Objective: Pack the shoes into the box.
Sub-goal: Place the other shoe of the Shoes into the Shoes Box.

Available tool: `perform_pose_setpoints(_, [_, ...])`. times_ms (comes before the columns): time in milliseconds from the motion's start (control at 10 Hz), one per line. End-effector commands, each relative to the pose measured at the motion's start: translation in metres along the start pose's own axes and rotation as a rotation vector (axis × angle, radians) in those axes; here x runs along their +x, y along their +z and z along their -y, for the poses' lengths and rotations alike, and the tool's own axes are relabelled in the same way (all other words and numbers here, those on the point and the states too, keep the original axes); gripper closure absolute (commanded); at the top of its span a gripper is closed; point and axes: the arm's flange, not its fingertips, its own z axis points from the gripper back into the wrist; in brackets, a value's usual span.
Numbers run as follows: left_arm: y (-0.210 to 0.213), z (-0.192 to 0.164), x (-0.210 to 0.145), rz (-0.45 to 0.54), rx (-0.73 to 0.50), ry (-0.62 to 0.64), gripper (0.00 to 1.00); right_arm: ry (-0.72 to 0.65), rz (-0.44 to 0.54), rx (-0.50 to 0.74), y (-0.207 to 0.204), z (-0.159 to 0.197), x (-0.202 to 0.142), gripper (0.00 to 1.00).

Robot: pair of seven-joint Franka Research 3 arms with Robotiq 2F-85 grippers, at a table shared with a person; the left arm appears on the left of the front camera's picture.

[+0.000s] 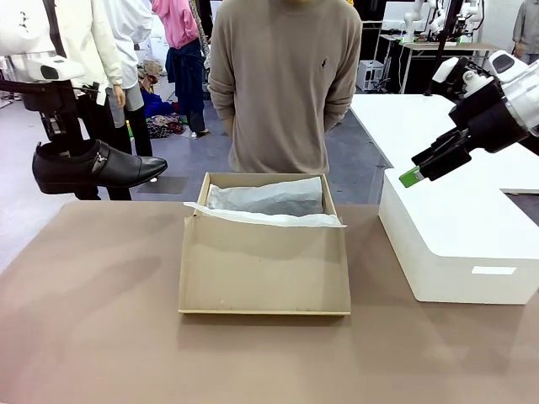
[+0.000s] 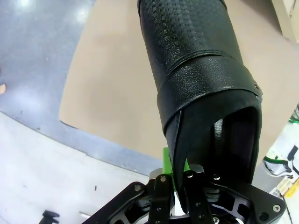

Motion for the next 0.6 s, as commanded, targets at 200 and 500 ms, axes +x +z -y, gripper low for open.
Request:
perform_pose_setpoints(200, [-0.004,-0.002,0.001,-0.004,-0.007,0.000,1.00,0.008,0.027,0.015,-0.001,0.003,0.001,0.00])
perform_pose_setpoints(500, [0.022,0.028,0.014,-0.004,0.055,0.378,1.00,0.008,0.027,0.015,-0.001,0.003,0.001,0.00])
